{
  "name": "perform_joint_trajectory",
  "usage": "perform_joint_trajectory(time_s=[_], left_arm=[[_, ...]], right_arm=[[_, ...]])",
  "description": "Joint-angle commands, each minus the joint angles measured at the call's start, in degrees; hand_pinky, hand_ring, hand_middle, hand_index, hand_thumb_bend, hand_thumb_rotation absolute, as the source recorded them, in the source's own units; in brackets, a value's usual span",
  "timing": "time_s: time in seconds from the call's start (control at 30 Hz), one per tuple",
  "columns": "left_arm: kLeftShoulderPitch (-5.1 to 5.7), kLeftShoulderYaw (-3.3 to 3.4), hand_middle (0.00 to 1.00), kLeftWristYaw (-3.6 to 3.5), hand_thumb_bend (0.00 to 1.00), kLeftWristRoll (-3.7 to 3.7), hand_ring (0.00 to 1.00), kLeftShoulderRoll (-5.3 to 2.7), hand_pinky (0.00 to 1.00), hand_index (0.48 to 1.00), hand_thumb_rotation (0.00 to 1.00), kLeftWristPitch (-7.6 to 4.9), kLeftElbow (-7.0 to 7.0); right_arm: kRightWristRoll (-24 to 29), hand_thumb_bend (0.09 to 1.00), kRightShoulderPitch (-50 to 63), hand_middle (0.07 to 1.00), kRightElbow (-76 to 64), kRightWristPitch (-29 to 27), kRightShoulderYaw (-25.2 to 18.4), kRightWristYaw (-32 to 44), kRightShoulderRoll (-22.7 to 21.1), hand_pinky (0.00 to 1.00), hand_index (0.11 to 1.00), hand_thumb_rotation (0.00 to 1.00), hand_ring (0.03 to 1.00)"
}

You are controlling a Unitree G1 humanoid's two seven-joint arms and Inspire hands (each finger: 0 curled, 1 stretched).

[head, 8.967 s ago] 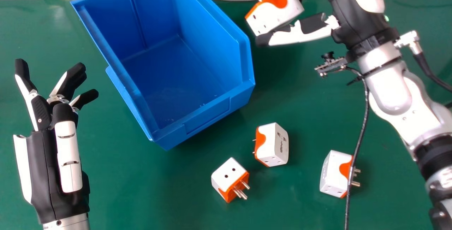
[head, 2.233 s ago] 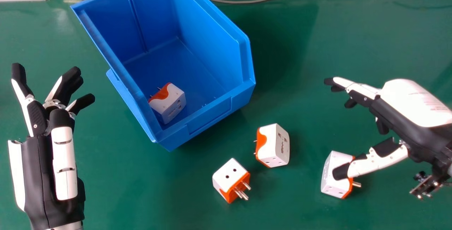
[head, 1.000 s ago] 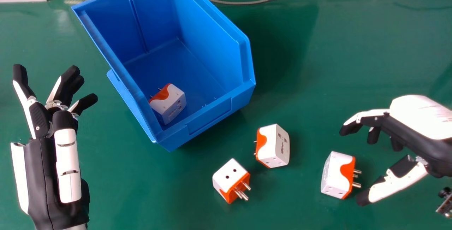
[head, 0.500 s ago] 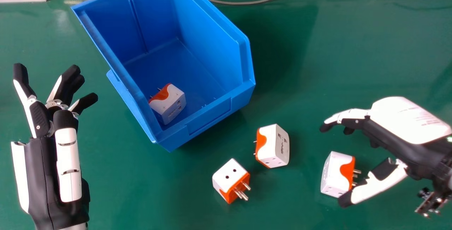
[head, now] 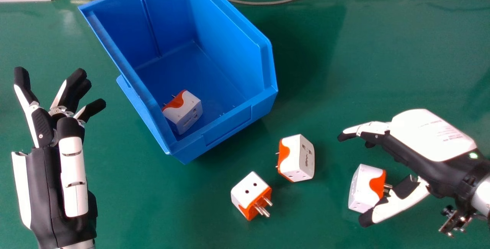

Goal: Pick all objects and put in blue box

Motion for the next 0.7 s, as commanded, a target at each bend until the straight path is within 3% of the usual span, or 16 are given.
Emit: perform_joint_trajectory(time_s=[0.0, 0.37, 0.47, 0.6, 0.67], left_arm=[[-0.18, 0.25, 0.88, -0.02, 0.45, -0.08, 0.88, 0.47, 0.78, 0.875, 0.90, -0.83, -0.30], [0.37, 0.01, 0.88, 0.12, 0.44, 0.48, 0.88, -0.02, 0.78, 0.876, 0.91, -1.03, -0.68], [0.44, -0.15, 0.88, -0.17, 0.44, -0.06, 0.88, 0.03, 0.78, 0.877, 0.90, -1.07, -0.67], [0.47, -0.39, 0.88, -0.19, 0.45, -0.27, 0.88, -0.21, 0.78, 0.878, 0.90, -0.82, -1.01], [0.34, -0.23, 0.88, 0.11, 0.45, 0.32, 0.88, -0.25, 0.78, 0.877, 0.90, -1.03, -0.74]], right_arm=[[0.01, 1.000, 0.27, 0.813, -1.74, -0.67, -0.48, -0.10, -1.79, 0.40, 0.792, 0.49, 0.695], [1.32, 1.000, 2.29, 0.811, -5.32, 1.43, -1.87, 3.86, -5.16, 0.43, 0.796, 0.47, 0.710], [1.59, 1.000, 2.99, 0.816, -5.55, 2.46, -1.67, 4.23, -4.54, 0.44, 0.794, 0.46, 0.712], [1.06, 1.000, 3.96, 0.825, -6.01, 3.61, -1.46, 3.54, -3.65, 0.43, 0.794, 0.45, 0.720], [0.73, 1.000, 4.31, 0.828, -5.80, 4.00, -1.30, 2.46, -2.92, 0.43, 0.794, 0.45, 0.723]])
